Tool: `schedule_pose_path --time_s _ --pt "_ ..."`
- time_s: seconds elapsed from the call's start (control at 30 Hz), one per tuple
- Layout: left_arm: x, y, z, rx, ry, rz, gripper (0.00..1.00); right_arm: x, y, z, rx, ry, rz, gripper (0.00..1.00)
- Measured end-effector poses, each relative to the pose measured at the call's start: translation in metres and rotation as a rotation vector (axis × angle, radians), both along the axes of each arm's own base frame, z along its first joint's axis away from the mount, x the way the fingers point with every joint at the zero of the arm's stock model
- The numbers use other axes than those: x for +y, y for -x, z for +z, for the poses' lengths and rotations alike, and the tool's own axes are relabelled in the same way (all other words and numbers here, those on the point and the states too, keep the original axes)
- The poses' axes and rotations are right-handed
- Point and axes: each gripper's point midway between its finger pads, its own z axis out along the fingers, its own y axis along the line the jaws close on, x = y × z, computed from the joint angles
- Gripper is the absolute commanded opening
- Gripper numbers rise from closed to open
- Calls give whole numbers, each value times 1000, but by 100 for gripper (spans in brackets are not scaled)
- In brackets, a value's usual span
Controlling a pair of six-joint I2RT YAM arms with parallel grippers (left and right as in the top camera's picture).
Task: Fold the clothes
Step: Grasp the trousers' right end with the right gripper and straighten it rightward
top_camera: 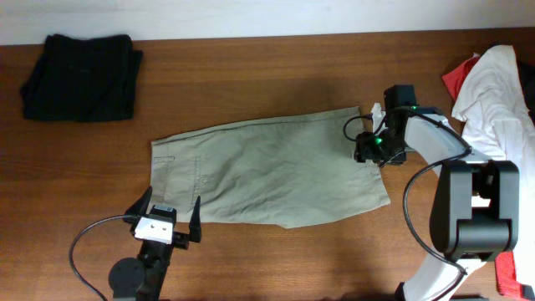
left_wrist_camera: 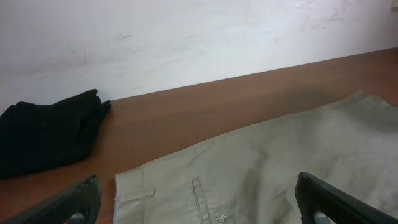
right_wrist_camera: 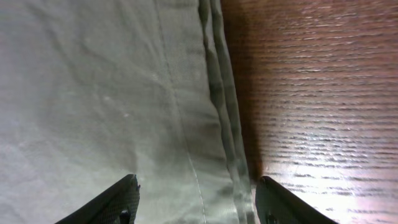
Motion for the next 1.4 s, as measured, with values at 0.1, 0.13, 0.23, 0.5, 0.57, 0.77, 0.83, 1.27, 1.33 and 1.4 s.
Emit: schedule_pose_path --time_s 0.1,0.13,0.23,0.5,0.57,0.77,0.83,1.27,1.33,1.4 --pt "0 0 0 0 0 0 99 0 -3 -3 -5 0 0 46" --pt "0 0 0 0 0 0 99 0 -3 -3 -4 1 2 35" --pt "0 0 0 0 0 0 99 0 -3 -4 -2 -1 -2 9" --pt "0 0 0 0 0 0 99 -11 -19 -6 -40 30 -208 4" --pt "0 0 0 0 0 0 99 -16 -18 -6 -29 48 -278 4" --pt "0 0 0 0 0 0 99 -31 4 -8 79 56 -506 4" --pt "0 0 0 0 0 0 99 -33 14 -8 125 68 -571 4" --pt "0 0 0 0 0 0 99 -42 4 6 91 107 -495 72" --pt "0 0 0 0 0 0 100 -45 -19 38 38 112 -459 85" --pt "0 0 0 0 0 0 99 -50 -37 71 -14 127 -448 99"
